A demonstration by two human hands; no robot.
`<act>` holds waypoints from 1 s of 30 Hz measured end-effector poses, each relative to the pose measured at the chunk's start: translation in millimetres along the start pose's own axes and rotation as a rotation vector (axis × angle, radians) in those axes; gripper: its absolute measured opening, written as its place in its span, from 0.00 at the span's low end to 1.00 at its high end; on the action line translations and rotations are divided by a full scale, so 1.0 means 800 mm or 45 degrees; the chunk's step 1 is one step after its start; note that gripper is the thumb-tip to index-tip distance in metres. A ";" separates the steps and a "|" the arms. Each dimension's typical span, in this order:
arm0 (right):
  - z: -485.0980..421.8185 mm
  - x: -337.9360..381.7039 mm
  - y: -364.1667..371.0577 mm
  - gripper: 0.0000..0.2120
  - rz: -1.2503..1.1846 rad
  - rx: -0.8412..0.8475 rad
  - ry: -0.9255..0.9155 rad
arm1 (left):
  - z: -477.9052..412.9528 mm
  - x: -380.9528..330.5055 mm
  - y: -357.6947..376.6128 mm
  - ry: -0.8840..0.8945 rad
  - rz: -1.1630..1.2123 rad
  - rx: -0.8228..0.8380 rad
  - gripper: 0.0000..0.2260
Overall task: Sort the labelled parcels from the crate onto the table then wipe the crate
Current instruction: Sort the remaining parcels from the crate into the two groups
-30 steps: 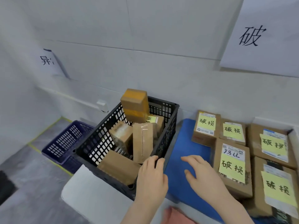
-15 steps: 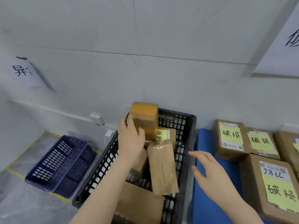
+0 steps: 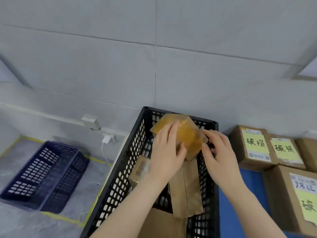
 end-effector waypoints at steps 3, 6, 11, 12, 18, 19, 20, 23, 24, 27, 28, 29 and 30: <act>-0.038 0.022 0.012 0.17 -0.006 0.003 -0.014 | 0.013 -0.006 -0.003 0.100 0.086 -0.055 0.29; -0.081 0.042 0.029 0.15 -0.097 0.181 -0.005 | 0.012 -0.014 -0.006 0.185 0.113 -0.076 0.27; -0.084 0.056 0.033 0.12 -0.071 0.405 -0.036 | 0.017 0.004 -0.032 -0.342 0.755 -0.216 0.14; -0.075 0.060 0.035 0.12 -0.046 0.412 -0.088 | 0.016 0.016 -0.039 -0.474 0.848 -0.269 0.13; -0.022 0.071 0.078 0.09 0.220 0.380 -0.583 | -0.003 0.074 -0.044 -0.693 0.793 -0.025 0.15; -0.018 0.070 0.082 0.09 0.234 0.356 -0.611 | -0.007 0.077 -0.043 -0.678 0.775 0.014 0.15; -0.017 0.068 0.084 0.09 0.223 0.344 -0.621 | -0.011 0.080 -0.042 -0.657 0.749 0.049 0.15; -0.020 0.069 0.081 0.11 0.123 0.356 -0.632 | -0.024 0.085 -0.038 -0.606 0.619 0.151 0.15; -0.024 0.069 0.080 0.11 0.064 0.359 -0.593 | -0.026 0.085 -0.037 -0.574 0.566 0.168 0.15; -0.048 0.057 0.077 0.14 -0.022 0.199 -0.286 | -0.022 0.081 -0.038 -0.472 0.497 0.162 0.15; -0.058 0.050 0.079 0.15 -0.001 0.187 -0.138 | -0.018 0.078 -0.039 -0.445 0.494 0.149 0.15; -0.067 0.043 0.082 0.17 -0.001 0.240 0.016 | -0.015 0.076 -0.041 -0.415 0.480 0.135 0.15; -0.073 0.036 0.086 0.19 -0.032 0.317 0.135 | -0.012 0.074 -0.043 -0.386 0.452 0.127 0.15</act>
Point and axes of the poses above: each hand's wrist, its own z-axis away from the middle knuckle, its own y-axis out of the palm, x = y × z, the point moved 4 cm from there along -z, towards the middle knuckle, and after that the axes turned 1 degree about -z, right-handed, at the moved point
